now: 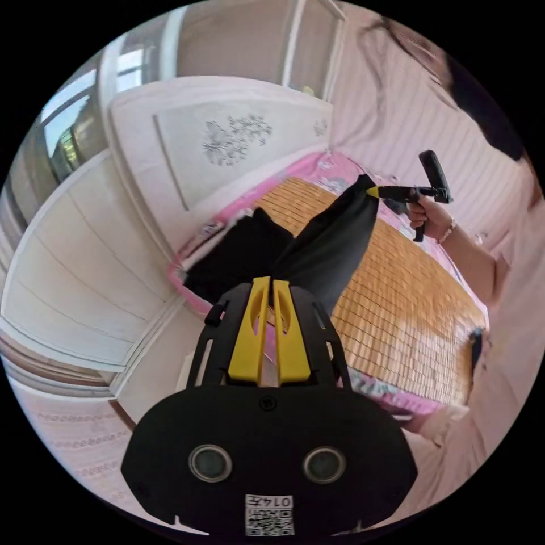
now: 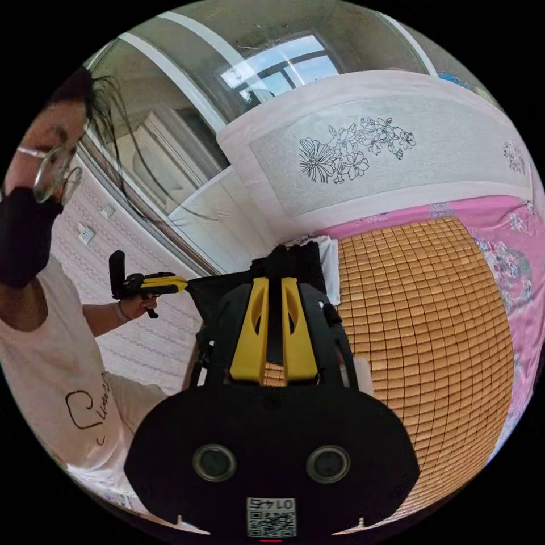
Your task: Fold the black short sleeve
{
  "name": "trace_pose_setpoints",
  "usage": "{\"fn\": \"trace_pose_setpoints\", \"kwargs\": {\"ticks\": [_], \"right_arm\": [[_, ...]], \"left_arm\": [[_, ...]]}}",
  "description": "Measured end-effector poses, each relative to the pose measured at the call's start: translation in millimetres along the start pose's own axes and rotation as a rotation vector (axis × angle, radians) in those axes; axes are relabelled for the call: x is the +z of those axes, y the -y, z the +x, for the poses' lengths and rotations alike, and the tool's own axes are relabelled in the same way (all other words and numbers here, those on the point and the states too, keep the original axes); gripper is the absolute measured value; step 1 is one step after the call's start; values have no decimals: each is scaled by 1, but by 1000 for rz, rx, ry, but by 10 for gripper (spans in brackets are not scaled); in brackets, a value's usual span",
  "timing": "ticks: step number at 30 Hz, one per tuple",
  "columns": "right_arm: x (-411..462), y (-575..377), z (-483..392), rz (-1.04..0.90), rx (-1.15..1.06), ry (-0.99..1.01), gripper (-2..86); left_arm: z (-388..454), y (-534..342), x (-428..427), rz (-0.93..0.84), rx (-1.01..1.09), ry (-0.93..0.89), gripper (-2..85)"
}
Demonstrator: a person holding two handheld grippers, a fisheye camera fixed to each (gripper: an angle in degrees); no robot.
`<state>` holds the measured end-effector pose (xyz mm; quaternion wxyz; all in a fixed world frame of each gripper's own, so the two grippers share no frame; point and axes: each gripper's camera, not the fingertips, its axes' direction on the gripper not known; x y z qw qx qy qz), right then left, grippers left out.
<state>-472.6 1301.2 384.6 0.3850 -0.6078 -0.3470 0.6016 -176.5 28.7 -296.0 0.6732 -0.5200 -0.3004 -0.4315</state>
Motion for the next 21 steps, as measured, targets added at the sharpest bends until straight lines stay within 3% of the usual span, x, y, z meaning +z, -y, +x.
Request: {"fn": "trace_pose_setpoints", "kwargs": {"ticks": [2,4,6,9,11,13,15,18,21], "right_arm": [[59,46,18,-15,-12,-94,70],[125,78,50,-112,95,-203,67],[139,75,53,-104,140,-165,62],[125,23,24,-51,47,-166,38],[111,-31,1,-81,25,-366,17],[87,-118,-36,-107,-7,-756,1],[72,-180,-52,-243,63,-935,-6],[23,-271,-73,-443,289,-893,-9],[-45,-349,-101,-435,549,-847,-10]], "left_arm": [[-70,17,20,43,-150,44,31],[-104,19,40,78,-153,88,46],[-122,12,56,66,-201,110,47],[-112,-14,66,39,-268,-20,26],[-71,-43,68,20,-224,-52,-1],[-32,-62,77,-37,-189,-105,-6],[15,-79,93,-107,-142,-171,-8],[110,-95,130,-224,-14,-327,-9],[221,-98,147,-259,246,-448,-10]]}}
